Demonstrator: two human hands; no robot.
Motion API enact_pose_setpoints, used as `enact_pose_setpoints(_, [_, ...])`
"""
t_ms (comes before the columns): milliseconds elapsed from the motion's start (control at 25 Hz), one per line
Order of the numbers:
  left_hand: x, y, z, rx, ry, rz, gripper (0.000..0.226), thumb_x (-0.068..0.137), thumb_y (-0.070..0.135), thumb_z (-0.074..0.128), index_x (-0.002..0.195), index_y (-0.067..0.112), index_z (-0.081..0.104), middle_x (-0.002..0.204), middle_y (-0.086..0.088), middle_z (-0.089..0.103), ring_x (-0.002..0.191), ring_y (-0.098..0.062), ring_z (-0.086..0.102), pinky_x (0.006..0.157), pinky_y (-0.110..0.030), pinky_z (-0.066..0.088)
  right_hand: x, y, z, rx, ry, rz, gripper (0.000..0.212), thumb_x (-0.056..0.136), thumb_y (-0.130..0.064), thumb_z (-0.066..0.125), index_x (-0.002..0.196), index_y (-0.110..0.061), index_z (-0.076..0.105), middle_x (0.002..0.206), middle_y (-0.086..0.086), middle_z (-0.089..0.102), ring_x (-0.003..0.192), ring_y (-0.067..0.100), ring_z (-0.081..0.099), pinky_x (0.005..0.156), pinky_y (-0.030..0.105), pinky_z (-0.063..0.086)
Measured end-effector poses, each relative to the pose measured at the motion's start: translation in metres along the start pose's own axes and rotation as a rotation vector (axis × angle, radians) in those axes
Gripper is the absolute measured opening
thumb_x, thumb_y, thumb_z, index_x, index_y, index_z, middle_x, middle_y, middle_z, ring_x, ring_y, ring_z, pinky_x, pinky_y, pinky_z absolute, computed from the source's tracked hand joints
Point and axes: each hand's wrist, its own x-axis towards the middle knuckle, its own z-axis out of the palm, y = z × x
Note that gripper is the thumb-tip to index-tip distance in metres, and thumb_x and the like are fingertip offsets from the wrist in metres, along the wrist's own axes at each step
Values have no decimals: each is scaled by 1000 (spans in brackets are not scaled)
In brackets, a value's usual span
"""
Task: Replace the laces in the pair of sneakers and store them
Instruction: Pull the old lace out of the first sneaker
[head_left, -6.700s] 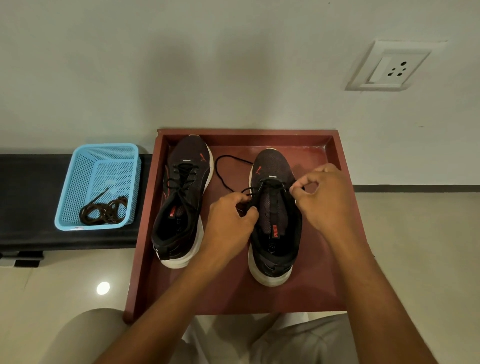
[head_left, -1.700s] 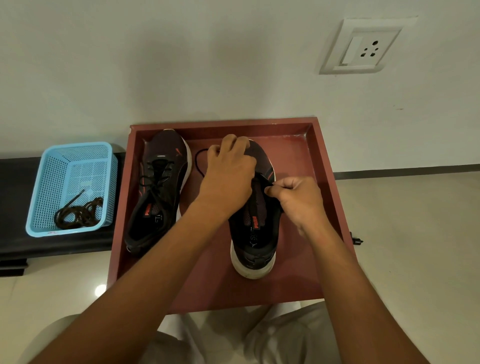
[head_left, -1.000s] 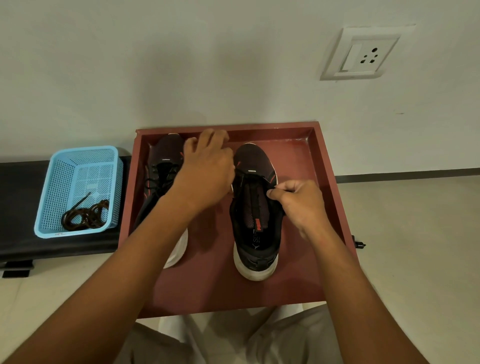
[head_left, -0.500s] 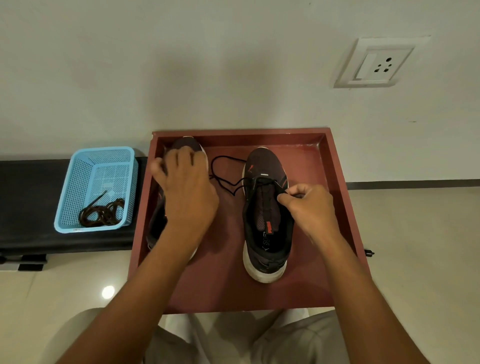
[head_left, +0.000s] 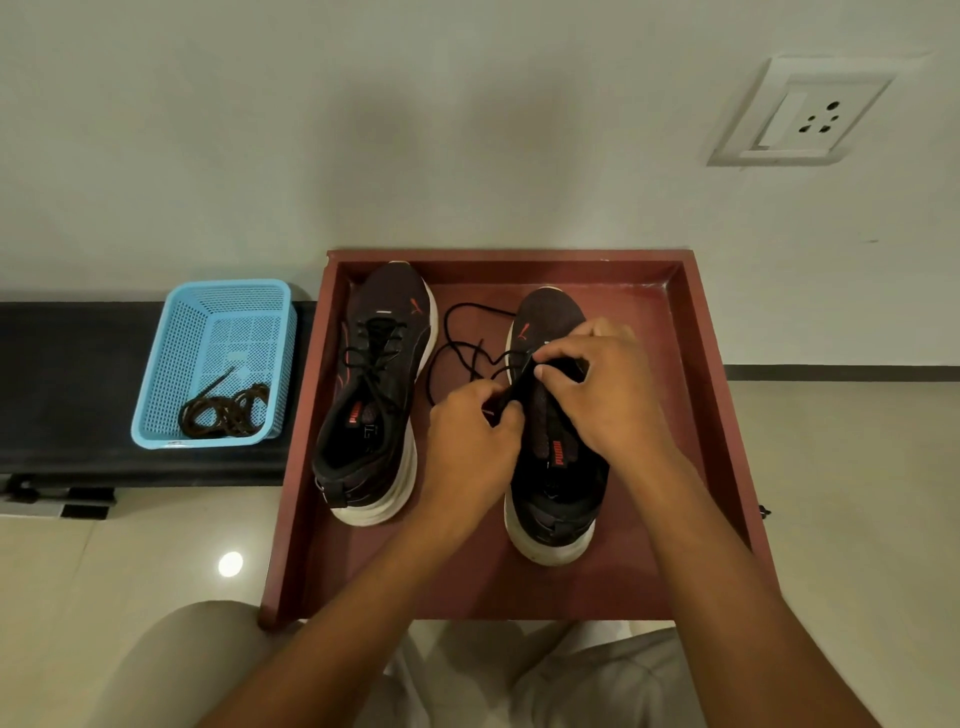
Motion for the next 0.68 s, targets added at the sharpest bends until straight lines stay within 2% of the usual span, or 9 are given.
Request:
enact_pose_setpoints(80, [1,-1,3,-42,-9,-19,17,98,18,59,89,18,74,74,4,70,65,-11,65,57,-32,54,2,-1,4,-22,14,16,10,88,-22,80,96,-27,81,93,-12,52,103,12,46,76,1,32])
enact_pose_setpoints(160, [2,-3,4,-77,-16,-32,22,99,15,58,79,16,70,67,2,65,56,-10,56,50,-26,43,3,-1,7,-60,25,42,8,87,-23,80,95,-27,81,93,-13,53,101,10,42,75,5,33])
enact_pose_setpoints(240, [2,-4,3,-116,-30,-39,25,98,13,58,75,15,67,63,1,60,54,-7,49,48,-22,36,5,-1,11,-108,22,47,6,87,-23,80,92,-27,81,94,-12,54,99,9,39,76,13,33])
enact_pose_setpoints(360, [2,-4,3,-131,-44,-29,24,99,12,58,76,14,66,65,-6,62,54,-9,48,49,-25,36,4,-1,17,-143,-7,20,4,90,-22,75,89,-25,78,95,-10,53,99,11,37,80,21,35])
enact_pose_setpoints(520, [2,-4,6,-94,-13,-26,21,99,13,57,82,14,68,68,-4,65,54,-11,53,48,-25,39,5,6,11,-51,27,46,11,92,-21,66,83,-24,71,99,-6,54,100,13,42,74,15,33])
enact_pose_setpoints(600, [2,-4,7,-76,-4,-27,20,99,13,57,84,14,69,69,-2,66,58,-16,58,50,-28,43,8,14,0,90,103,147,22,93,-22,59,72,-28,62,92,-5,56,87,10,50,70,24,35])
enact_pose_setpoints(680, [3,-4,7,-80,-6,-40,18,100,14,57,88,15,70,72,-2,68,63,-19,62,54,-31,48,9,19,-12,309,187,300,35,94,-21,53,60,-29,48,70,-15,51,62,1,44,62,30,33])
